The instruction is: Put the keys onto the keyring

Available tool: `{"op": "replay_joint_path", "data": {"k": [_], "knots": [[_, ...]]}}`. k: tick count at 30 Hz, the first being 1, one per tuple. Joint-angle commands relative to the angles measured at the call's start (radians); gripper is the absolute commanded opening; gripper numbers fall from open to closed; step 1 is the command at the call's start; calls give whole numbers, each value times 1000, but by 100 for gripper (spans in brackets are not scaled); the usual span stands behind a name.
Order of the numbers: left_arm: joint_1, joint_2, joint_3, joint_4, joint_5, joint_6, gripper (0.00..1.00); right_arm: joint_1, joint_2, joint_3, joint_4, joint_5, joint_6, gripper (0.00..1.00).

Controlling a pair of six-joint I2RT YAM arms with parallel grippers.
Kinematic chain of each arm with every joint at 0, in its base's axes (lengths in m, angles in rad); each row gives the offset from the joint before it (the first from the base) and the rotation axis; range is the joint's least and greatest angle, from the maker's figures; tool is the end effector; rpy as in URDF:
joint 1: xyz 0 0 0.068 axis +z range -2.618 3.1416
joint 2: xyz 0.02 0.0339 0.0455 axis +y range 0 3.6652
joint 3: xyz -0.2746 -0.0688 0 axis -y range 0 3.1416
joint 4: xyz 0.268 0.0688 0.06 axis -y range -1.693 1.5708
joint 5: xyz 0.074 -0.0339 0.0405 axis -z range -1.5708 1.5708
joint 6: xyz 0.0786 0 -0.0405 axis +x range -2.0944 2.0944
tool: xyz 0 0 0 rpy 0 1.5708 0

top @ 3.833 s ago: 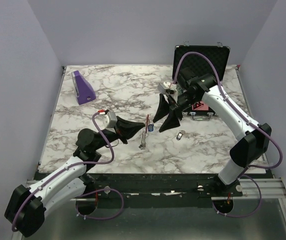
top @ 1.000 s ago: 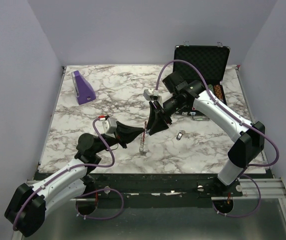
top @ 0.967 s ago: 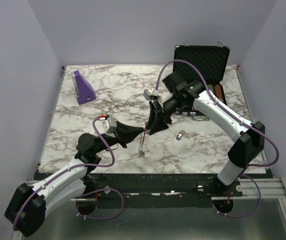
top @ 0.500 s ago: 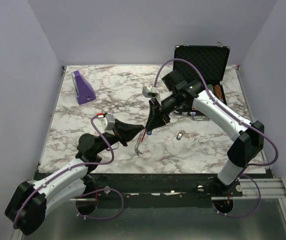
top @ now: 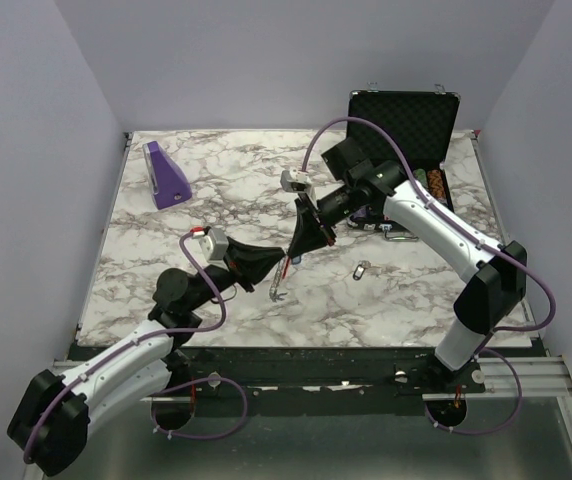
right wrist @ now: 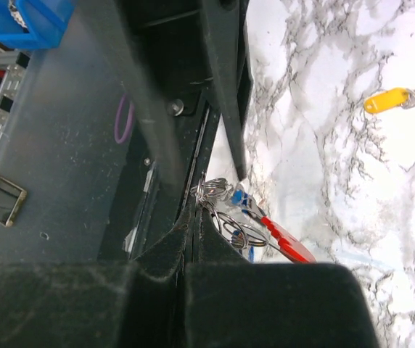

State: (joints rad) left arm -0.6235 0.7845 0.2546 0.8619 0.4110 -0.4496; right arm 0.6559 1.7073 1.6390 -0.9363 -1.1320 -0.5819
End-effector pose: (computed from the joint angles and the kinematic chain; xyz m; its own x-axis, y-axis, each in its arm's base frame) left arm 0.1646 -0.1570 0.2714 -0.1276 -0.3990 -0.9080 0.8732 0.3889 -0.2936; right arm 0.2629 0.2921 0.3365 -0.2048 -0.4523 -0.8680 -0.9056 -0.2490 0.3434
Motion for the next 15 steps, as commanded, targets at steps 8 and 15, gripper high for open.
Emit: {"op": "replay_joint_path", "data": {"k": [8, 15], "knots": [[103, -214, 233, -759, 248, 385, 76, 8, 121, 223, -421, 224, -286, 1], [119, -82, 337, -815, 382, 422, 84, 37, 124, 265, -483, 362, -320, 1]]}}
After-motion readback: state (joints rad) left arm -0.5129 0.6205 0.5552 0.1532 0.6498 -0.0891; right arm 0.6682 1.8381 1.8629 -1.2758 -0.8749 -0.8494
